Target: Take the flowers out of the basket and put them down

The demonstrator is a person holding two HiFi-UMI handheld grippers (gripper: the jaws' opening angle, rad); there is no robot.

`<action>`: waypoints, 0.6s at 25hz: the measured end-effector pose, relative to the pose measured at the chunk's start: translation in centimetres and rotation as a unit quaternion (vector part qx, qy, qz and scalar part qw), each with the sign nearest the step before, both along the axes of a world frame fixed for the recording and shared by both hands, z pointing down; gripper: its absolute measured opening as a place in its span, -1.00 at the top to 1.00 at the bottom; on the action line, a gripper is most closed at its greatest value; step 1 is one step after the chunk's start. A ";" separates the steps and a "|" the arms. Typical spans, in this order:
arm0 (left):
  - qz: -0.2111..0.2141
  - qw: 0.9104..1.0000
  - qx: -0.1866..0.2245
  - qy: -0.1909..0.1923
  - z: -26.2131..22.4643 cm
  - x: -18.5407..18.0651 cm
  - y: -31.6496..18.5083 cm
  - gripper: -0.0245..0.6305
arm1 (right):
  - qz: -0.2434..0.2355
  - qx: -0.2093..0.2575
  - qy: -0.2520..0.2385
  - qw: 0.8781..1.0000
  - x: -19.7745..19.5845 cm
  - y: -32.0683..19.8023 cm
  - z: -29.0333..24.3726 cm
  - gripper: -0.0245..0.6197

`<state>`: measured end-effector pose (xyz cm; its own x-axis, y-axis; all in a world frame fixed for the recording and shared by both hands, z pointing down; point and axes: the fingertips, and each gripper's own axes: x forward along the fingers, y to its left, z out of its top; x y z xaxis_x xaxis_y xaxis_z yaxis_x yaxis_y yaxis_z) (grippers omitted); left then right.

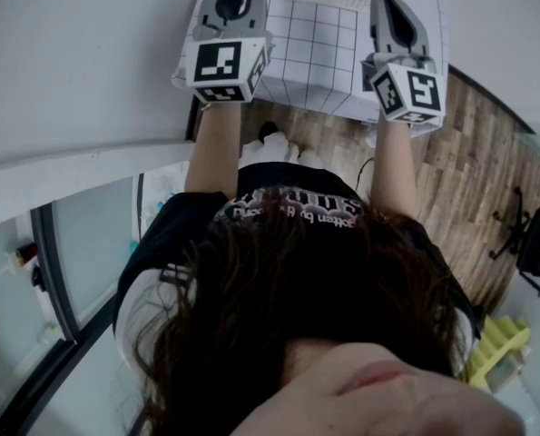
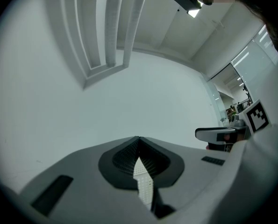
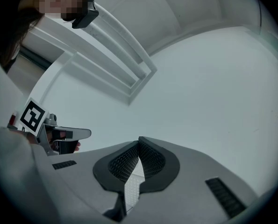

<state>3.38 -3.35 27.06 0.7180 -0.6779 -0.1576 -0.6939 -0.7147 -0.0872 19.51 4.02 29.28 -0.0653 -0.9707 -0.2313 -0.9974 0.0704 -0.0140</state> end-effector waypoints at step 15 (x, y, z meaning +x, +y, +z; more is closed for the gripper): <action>0.036 0.999 -0.009 -0.007 0.8 2.5 -7.3 0.92 | 0.045 -0.024 -0.004 0.999 2.6 -6.1 1.4 0.85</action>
<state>5.89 -10.69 27.83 0.7673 -0.6268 -0.1355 -0.6391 -0.7647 -0.0822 22.15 -2.10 30.63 0.0236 -0.9824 -0.1854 -0.9996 -0.0197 -0.0224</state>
